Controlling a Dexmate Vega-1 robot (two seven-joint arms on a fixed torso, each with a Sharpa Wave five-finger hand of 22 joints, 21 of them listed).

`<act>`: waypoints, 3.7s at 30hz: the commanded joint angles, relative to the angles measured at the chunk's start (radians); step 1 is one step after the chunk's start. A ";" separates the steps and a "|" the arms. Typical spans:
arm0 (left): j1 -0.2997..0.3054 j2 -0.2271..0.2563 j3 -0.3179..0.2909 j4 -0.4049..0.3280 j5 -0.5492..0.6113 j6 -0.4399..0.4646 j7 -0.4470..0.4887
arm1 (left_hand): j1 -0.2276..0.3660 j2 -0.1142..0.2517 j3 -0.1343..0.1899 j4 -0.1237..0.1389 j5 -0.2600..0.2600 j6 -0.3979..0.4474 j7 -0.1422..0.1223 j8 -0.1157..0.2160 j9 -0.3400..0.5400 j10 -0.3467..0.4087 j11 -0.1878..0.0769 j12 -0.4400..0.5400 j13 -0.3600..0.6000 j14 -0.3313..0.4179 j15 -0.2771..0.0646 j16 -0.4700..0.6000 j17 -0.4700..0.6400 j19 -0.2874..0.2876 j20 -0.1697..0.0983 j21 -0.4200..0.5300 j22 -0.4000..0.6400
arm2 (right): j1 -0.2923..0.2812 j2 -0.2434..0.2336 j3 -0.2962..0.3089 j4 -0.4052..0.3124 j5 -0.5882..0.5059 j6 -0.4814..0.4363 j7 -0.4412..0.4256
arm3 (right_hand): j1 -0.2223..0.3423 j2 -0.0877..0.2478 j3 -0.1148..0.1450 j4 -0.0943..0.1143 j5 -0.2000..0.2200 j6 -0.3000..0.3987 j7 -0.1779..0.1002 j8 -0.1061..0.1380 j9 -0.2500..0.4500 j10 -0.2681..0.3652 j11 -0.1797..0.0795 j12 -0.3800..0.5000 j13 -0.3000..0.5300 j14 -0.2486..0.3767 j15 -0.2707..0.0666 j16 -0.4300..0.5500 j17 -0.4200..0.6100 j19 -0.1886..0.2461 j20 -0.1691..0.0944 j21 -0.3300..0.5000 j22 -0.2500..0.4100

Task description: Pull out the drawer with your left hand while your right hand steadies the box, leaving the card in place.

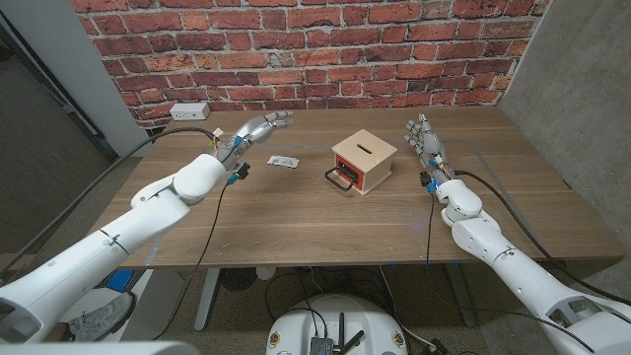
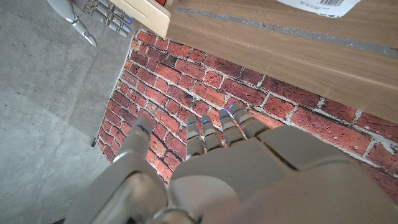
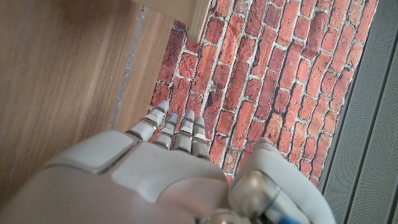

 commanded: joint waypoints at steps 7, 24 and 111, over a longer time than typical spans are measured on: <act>-0.031 0.065 0.023 -0.069 0.147 -0.014 -0.081 | 0.016 -0.007 0.004 -0.021 0.000 0.005 -0.023 -0.003 0.004 0.003 -0.024 -0.005 0.006 0.006 -0.109 -0.002 0.001 0.007 -0.149 0.001 0.003 | -0.009 0.009 -0.003 -0.001 -0.010 0.012 -0.016 | 0.010 0.010 0.007 -0.005 0.005 0.001 -0.002 -0.001 0.002 -0.014 -0.005 -0.003 -0.003 -0.009 -0.004 -0.001 -0.004 0.010 0.000 -0.002 0.002; -0.125 0.047 0.085 -0.068 0.264 -0.035 -0.199 | 0.063 -0.010 0.017 -0.034 0.004 0.039 -0.066 0.000 0.006 0.069 -0.057 0.007 0.008 0.034 -0.150 -0.002 0.001 0.015 -0.115 0.002 0.003 | -0.026 0.006 0.006 -0.008 -0.012 0.022 -0.033 | 0.008 0.010 0.011 -0.006 0.004 0.004 0.000 -0.001 0.002 -0.017 -0.010 -0.003 -0.007 -0.010 -0.001 0.001 -0.012 0.009 0.004 -0.004 0.002; -0.231 -0.022 0.285 -0.024 1.091 -0.218 -0.236 | 0.701 -0.189 -0.110 -0.026 0.022 0.279 -0.090 0.018 0.009 0.298 -0.097 0.001 0.006 0.273 -0.180 0.007 0.005 0.120 -0.134 0.002 0.003 | -0.086 -0.019 0.023 -0.085 -0.019 -0.005 -0.087 | -0.012 0.016 0.031 0.001 -0.002 0.006 -0.011 -0.008 0.002 -0.024 -0.007 -0.003 -0.018 -0.014 -0.008 0.008 -0.041 0.010 0.004 -0.007 0.002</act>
